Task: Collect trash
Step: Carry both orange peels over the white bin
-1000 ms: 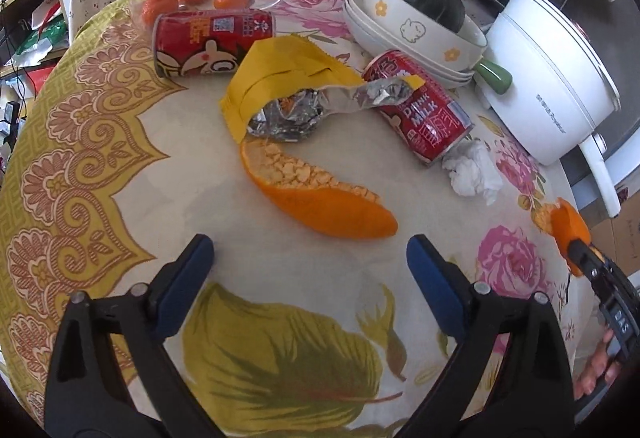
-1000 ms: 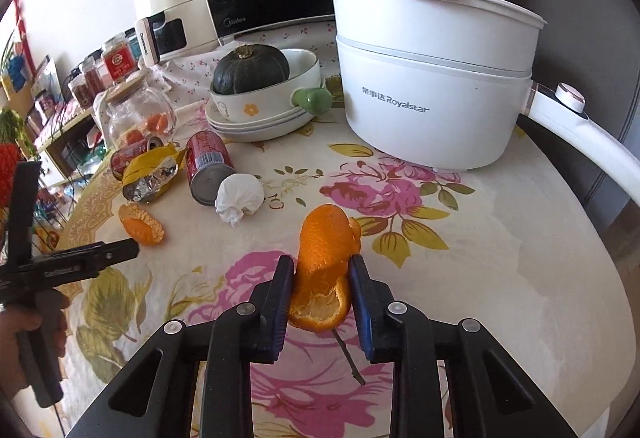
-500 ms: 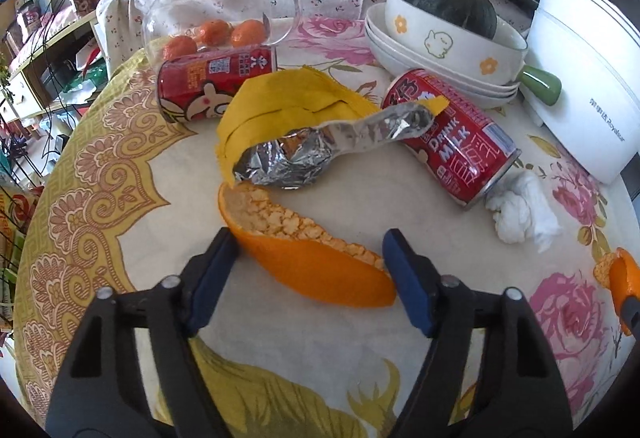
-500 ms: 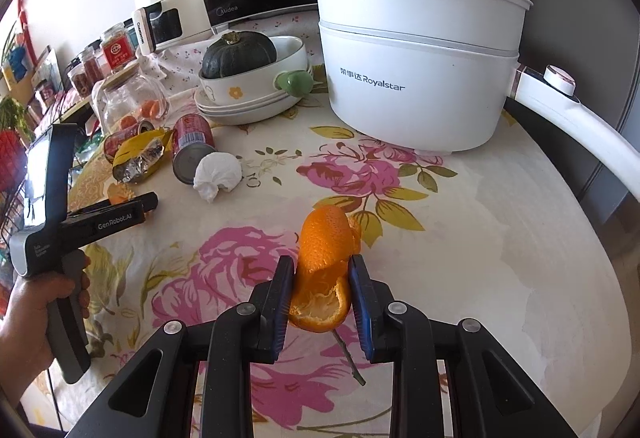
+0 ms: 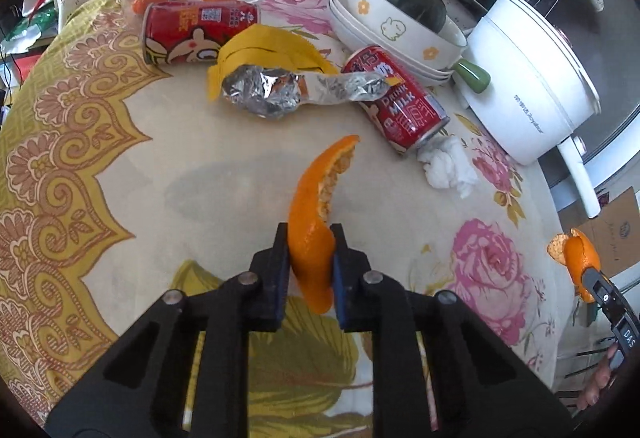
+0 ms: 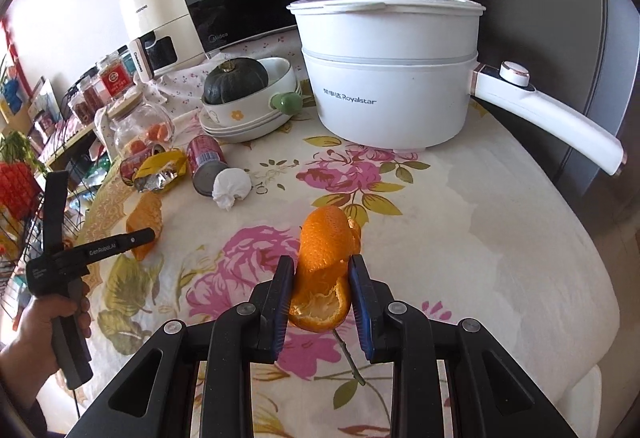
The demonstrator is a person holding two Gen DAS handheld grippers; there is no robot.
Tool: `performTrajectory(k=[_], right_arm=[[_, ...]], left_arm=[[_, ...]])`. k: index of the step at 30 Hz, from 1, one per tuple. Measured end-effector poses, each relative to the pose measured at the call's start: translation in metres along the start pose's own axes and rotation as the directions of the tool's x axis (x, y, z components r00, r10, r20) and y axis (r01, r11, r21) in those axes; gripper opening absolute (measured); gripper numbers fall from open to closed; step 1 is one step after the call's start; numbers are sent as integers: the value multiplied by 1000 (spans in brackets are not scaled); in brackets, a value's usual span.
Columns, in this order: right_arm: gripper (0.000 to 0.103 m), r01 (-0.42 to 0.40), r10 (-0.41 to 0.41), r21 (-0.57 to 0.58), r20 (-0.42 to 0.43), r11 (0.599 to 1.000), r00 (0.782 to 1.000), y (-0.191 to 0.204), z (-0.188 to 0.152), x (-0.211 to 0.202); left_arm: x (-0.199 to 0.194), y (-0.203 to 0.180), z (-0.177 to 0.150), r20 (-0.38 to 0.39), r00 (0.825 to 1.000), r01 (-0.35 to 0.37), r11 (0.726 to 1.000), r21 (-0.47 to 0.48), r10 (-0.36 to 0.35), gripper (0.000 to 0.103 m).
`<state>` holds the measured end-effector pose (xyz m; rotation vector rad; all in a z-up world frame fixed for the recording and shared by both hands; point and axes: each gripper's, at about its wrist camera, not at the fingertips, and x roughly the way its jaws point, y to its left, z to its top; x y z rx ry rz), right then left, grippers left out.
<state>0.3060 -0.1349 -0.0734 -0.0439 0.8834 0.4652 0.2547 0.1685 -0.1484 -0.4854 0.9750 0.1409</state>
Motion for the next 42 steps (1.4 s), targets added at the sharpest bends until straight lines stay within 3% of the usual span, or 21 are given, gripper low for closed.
performTrajectory(k=[10,22,28,33,42], right_arm=[[29,34,-34,-9,-3,999,999,10,-27,-57],[29,42,-43,45,21,998,999,-6,-68,-110],[29,68,-70,70,23,995,997,-26,-83,-126],[29,115,-118,84,38,990,992,-46,-89,-141],[29,187,-191,132,19,973,981,-88,-109,-156]], left_arm=[[-48,-29,-32,-27,997,73,992,100,-71,17],[-81,-86,-81,-69,981,195,957,216,-184,17],[-90,-121,-96,-94,956,291,923,253,-276,17],[-86,-154,-109,-115,949,314,889,333,-292,17],[-73,-210,-138,-188,922,388,829,403,-340,17]])
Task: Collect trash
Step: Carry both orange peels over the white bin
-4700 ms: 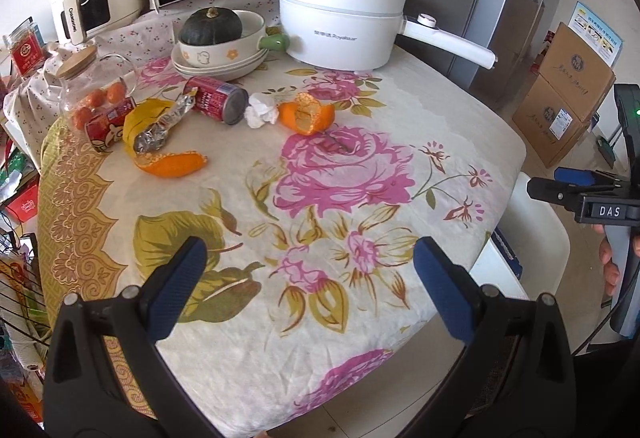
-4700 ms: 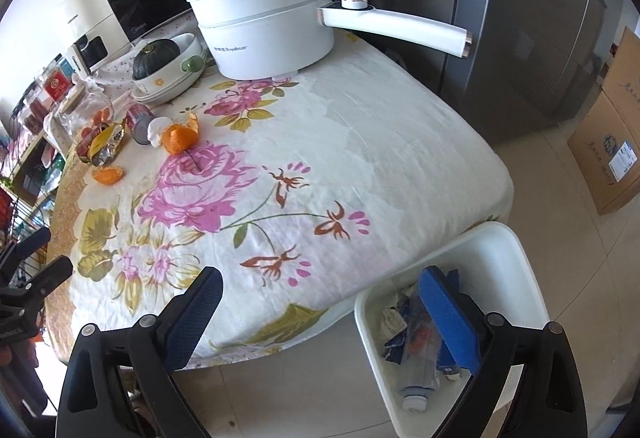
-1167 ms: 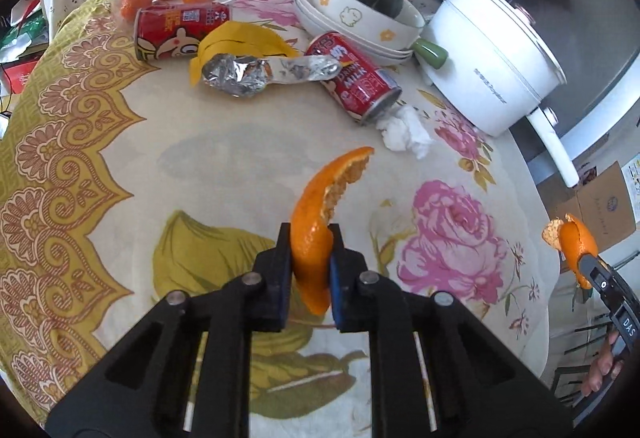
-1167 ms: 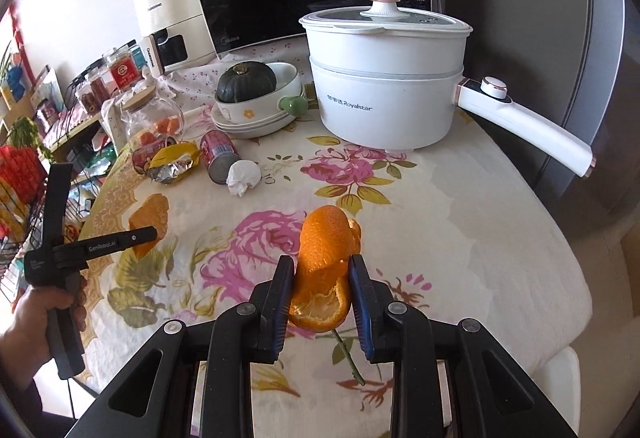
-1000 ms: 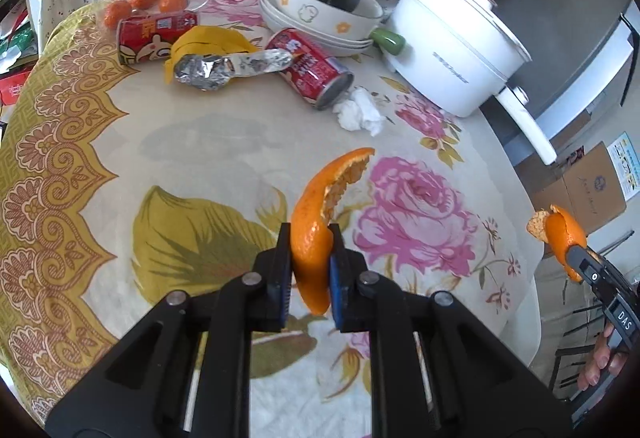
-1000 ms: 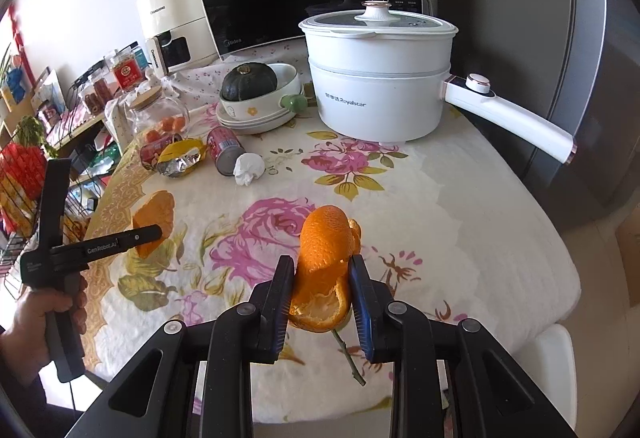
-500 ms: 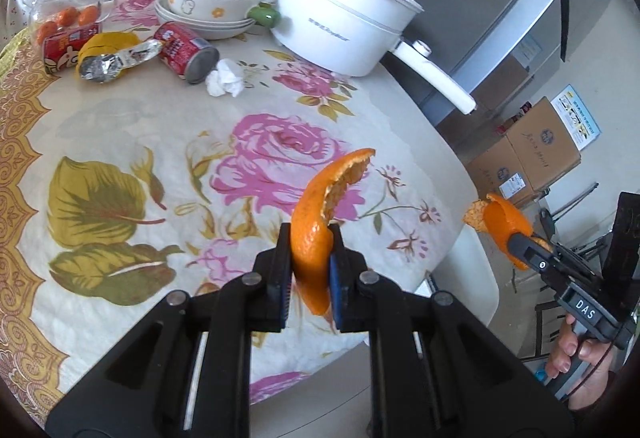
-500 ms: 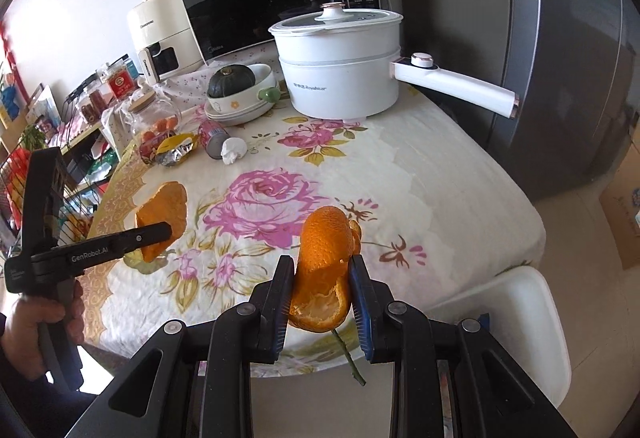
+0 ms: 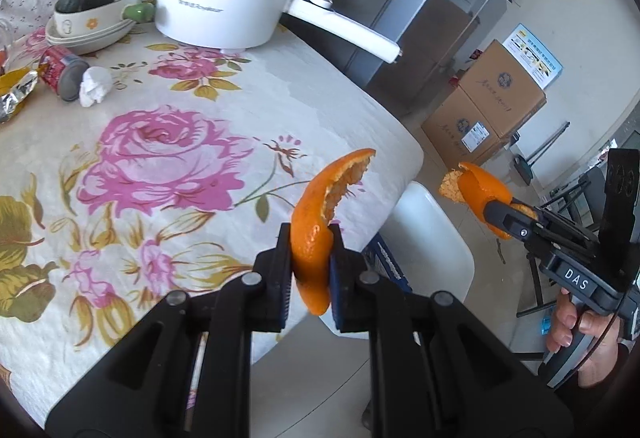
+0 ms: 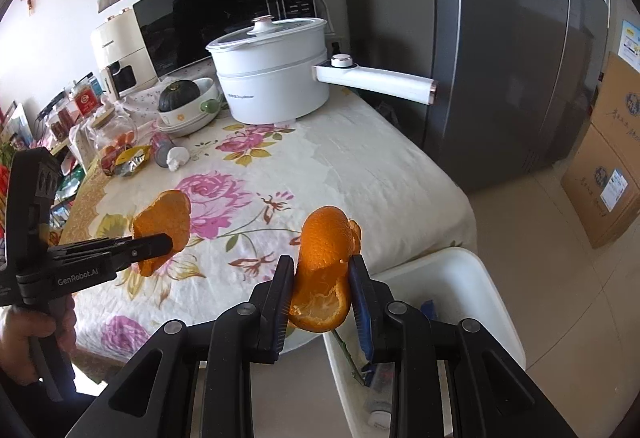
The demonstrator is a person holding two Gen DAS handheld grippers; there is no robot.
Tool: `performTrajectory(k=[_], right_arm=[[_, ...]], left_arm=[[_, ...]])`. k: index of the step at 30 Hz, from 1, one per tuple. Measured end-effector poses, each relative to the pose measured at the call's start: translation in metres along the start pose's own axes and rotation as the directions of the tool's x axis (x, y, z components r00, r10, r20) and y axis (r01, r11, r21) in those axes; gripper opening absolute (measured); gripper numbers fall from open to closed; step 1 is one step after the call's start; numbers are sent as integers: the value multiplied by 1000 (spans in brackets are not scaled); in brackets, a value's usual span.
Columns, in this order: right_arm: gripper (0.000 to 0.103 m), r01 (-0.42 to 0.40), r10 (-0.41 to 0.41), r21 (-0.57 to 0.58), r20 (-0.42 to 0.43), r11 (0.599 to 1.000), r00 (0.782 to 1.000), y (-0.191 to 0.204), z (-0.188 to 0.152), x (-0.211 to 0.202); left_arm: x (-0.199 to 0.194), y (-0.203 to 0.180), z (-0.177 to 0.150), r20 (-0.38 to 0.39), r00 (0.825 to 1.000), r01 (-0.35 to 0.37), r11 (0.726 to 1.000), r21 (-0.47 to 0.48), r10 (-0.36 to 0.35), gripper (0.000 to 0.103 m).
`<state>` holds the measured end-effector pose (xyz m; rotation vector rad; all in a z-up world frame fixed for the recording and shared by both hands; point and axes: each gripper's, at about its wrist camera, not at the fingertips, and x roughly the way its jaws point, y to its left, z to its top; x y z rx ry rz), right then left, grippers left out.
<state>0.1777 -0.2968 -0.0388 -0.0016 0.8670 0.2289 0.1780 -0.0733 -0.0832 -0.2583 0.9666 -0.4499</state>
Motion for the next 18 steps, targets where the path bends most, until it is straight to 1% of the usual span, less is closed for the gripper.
performTrajectory(k=[9,14,18], right_arm=[[29,74,-73,40,-38,996,997,-51,-22,-7],[29,101,-97,69,-55,992,994,-76,-32,-12],[29,118,-112,75,-75,990,991,-88,-38,-12]], left_arm=[[43,-57,-10,-64,996,61,994,93,-55,17],[62,-84,-17,-93,993,84,986,145,-71,17],[77,-102,-23,-114,991,89,978,190,-68,17]])
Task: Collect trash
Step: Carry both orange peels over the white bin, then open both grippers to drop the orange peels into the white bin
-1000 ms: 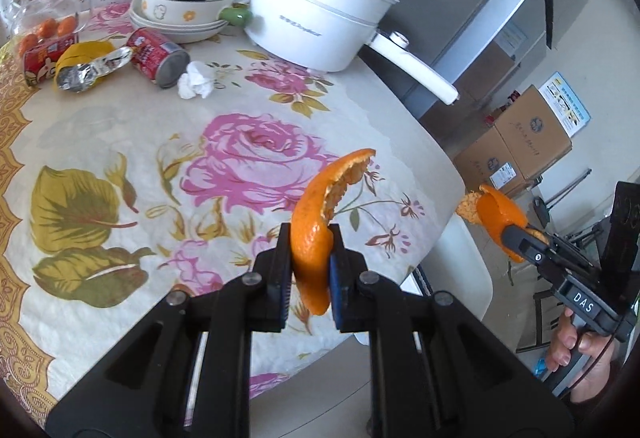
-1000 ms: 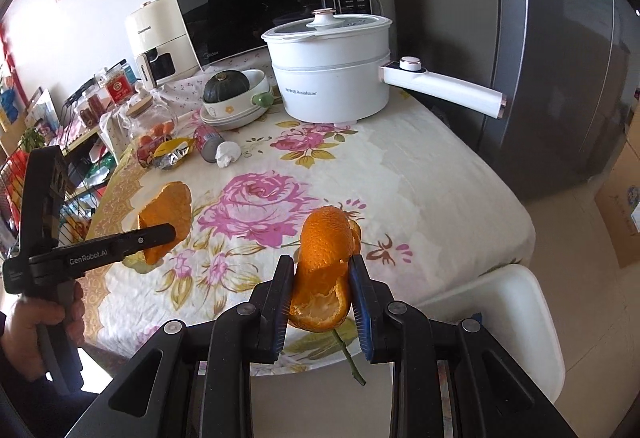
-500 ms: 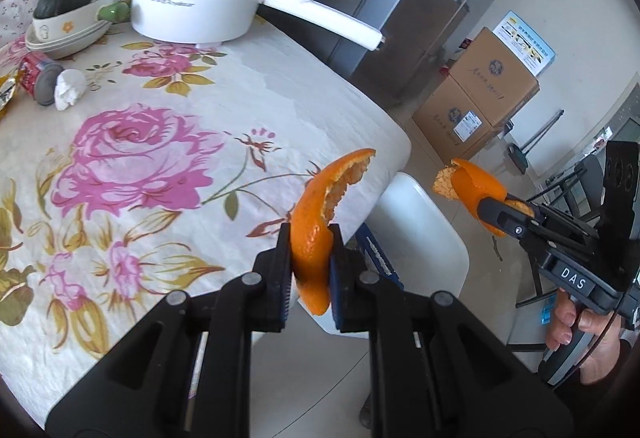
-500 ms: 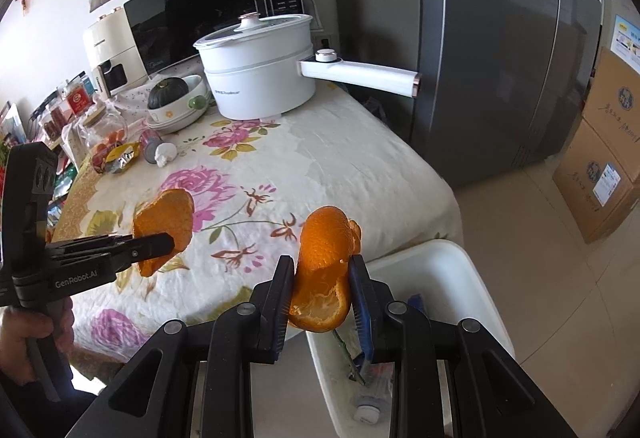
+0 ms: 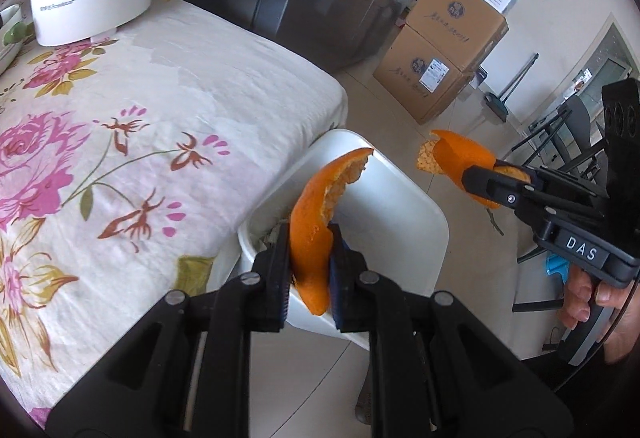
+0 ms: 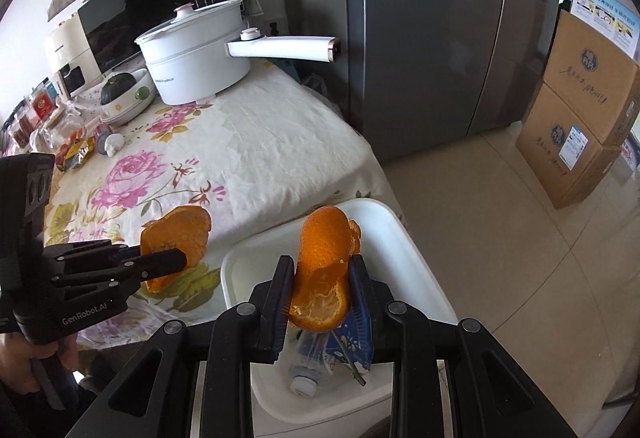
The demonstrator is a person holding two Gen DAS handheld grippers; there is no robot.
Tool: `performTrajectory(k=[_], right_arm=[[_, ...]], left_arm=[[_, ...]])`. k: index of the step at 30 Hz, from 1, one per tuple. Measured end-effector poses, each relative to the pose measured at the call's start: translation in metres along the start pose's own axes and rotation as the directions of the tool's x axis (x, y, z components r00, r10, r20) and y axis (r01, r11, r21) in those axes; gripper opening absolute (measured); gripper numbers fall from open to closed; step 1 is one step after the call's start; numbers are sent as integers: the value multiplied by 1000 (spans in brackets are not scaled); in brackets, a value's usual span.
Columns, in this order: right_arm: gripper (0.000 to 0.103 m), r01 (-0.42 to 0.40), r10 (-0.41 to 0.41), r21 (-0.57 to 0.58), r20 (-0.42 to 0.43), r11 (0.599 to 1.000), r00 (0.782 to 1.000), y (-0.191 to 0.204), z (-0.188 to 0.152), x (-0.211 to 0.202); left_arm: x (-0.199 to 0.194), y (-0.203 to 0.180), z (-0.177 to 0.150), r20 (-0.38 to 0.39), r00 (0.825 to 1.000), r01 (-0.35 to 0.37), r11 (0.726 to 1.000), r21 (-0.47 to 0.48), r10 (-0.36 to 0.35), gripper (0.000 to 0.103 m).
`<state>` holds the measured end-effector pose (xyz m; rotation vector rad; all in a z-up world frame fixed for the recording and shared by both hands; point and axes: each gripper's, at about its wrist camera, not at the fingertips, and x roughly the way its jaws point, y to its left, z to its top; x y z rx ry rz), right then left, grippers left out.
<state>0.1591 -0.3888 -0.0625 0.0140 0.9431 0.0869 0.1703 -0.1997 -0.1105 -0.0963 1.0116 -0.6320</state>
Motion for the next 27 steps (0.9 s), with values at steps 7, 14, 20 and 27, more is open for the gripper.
performTrajectory(k=[7,14,20,27], right_arm=[[29,22,-22,16,-23,1000,1000,-15,-5,3],[29,38,-37,32,-44,999,998,-28,-9,7],[29,52,-50,36,-59,998,997,-35,-12,10],[29,53,-51,36,-65,998,997,-33,-11,12]], left_arm=[[24,-15,0,-19,1000,-2,999,47,3,17],[34,-21,4,6,996,-88,992,89,88,70],[37,-18,7,-5,986,-163,981,104,164,79],[29,-7,8,7,971,-240,967,87,240,85]])
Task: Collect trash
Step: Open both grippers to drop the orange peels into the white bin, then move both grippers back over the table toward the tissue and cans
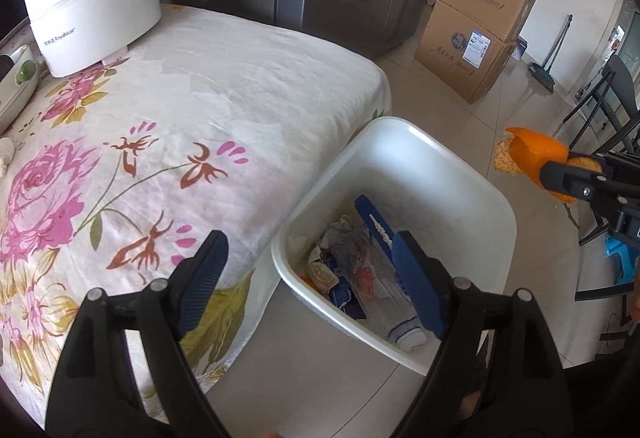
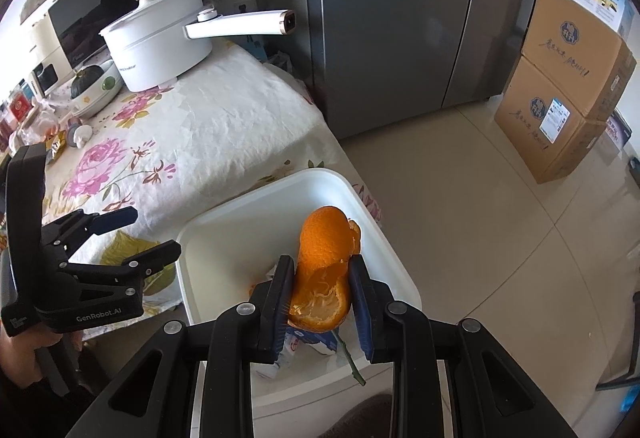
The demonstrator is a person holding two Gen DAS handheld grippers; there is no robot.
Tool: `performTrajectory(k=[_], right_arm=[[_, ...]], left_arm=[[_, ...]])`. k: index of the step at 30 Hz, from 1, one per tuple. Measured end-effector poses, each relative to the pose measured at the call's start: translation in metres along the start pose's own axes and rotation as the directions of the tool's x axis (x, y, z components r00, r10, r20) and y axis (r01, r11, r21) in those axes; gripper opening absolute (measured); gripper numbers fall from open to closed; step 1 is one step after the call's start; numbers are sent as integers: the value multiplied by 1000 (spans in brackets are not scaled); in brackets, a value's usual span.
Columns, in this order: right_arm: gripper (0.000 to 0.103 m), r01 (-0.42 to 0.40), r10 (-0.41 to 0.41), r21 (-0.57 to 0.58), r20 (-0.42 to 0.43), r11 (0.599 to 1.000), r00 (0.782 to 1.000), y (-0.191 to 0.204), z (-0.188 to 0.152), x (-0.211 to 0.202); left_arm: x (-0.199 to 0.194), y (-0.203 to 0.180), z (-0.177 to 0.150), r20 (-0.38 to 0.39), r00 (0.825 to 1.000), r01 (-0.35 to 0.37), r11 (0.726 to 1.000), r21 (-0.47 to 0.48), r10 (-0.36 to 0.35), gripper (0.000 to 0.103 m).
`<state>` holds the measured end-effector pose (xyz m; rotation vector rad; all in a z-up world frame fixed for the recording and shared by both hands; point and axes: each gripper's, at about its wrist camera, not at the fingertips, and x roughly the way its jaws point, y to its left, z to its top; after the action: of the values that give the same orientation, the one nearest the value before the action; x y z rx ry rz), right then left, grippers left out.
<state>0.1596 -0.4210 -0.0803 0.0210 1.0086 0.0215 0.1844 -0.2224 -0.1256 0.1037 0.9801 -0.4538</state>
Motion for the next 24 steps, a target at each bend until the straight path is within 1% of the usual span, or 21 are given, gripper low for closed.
performTrajectory(k=[1,2,3,4,5,6,10,16,20,24], right_arm=[[30,5,-5,1,2,1000,1000,1,1,1],[32,13,-13,7,4,1000,1000,1,1,1],[38,28,-28,21,4,999,1000,0,2,1],[46,38,-38,40,-1,998,999,-2,3,1],[61,39,-39,65,5,997,999,-4,4,-1],[66,33,-34,82,14,996,999,-7,5,-3],[66,6,-8,95,25,995,1000,-8,8,-7],[72,4,-5,89,17,996,1000,-1,9,-8],[78,3,-4,87,16,996,1000,3,12,-10],[84,-1,-1,79,29,997,1000,10,16,-13]], left_arm=[[-1,2,0,3,1000,-11,1000,0,11,87],[-2,3,-1,6,1000,-22,1000,1,22,89],[-3,4,-1,10,999,-31,1000,3,31,90],[-5,6,-1,12,999,-39,999,3,39,91],[-6,7,-1,12,999,-45,999,3,45,92],[-7,10,-2,13,999,-49,999,-1,49,92],[-9,16,-3,8,998,-60,998,-10,60,93],[-17,22,-4,10,997,-71,997,-15,71,94],[-24,32,-4,14,996,-82,996,-30,83,97],[-35,50,-6,19,994,-109,992,-56,110,99]])
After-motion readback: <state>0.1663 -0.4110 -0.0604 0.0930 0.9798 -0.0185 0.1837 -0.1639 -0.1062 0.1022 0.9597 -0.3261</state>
